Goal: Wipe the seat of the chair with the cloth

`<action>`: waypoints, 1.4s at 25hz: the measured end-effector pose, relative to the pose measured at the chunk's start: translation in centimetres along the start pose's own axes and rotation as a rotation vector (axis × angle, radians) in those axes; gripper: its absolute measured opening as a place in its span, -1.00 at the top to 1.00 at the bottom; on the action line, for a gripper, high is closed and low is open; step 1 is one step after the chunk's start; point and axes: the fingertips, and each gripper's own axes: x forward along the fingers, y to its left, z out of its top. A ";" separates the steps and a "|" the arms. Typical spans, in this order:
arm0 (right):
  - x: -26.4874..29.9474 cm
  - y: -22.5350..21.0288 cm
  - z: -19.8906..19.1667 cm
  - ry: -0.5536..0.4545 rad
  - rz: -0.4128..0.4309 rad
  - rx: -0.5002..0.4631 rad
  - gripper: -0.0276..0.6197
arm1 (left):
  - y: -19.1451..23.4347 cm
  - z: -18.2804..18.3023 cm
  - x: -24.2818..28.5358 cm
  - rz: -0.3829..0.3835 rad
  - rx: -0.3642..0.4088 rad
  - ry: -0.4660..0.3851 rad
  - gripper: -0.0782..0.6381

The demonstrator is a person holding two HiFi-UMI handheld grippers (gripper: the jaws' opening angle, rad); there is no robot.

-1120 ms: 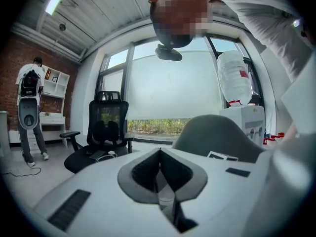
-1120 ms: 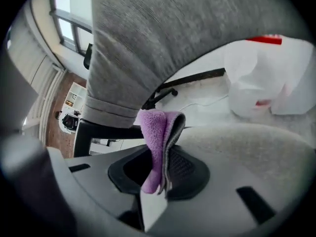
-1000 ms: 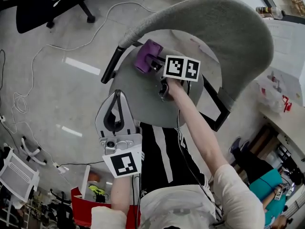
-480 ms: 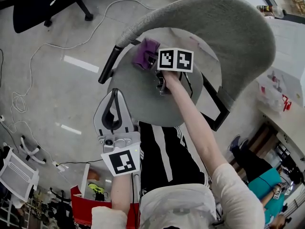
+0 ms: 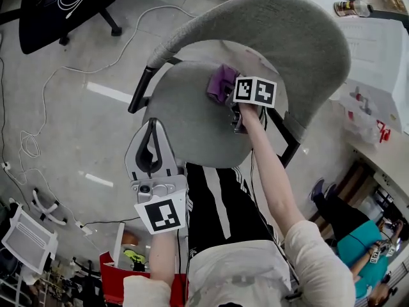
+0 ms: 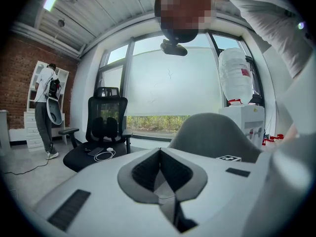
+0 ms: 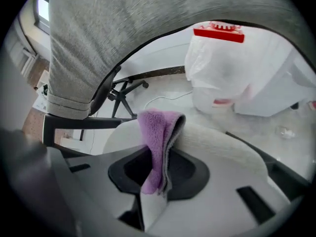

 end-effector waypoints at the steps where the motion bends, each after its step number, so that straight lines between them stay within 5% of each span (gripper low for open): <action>1: -0.6 -1.2 -0.3 -0.001 -0.023 0.012 0.65 | -0.1 0.4 0.1 -0.005 0.004 -0.006 0.75; 14: -7.6 -14.2 -4.0 0.041 -0.391 0.083 0.65 | -2.2 3.4 0.5 -0.054 0.030 -0.025 0.75; 21: -8.2 -15.3 -4.3 0.051 -0.445 0.031 0.65 | -2.3 3.5 0.5 -0.044 0.023 -0.027 0.75; 28: -9.5 -13.5 -3.9 -0.017 -0.415 0.100 0.65 | -1.0 3.2 -0.5 -0.001 0.014 -0.016 0.75; 35: -7.3 -0.7 -5.3 -0.052 -0.104 0.049 0.65 | 0.6 2.5 -1.4 0.029 0.004 -0.006 0.75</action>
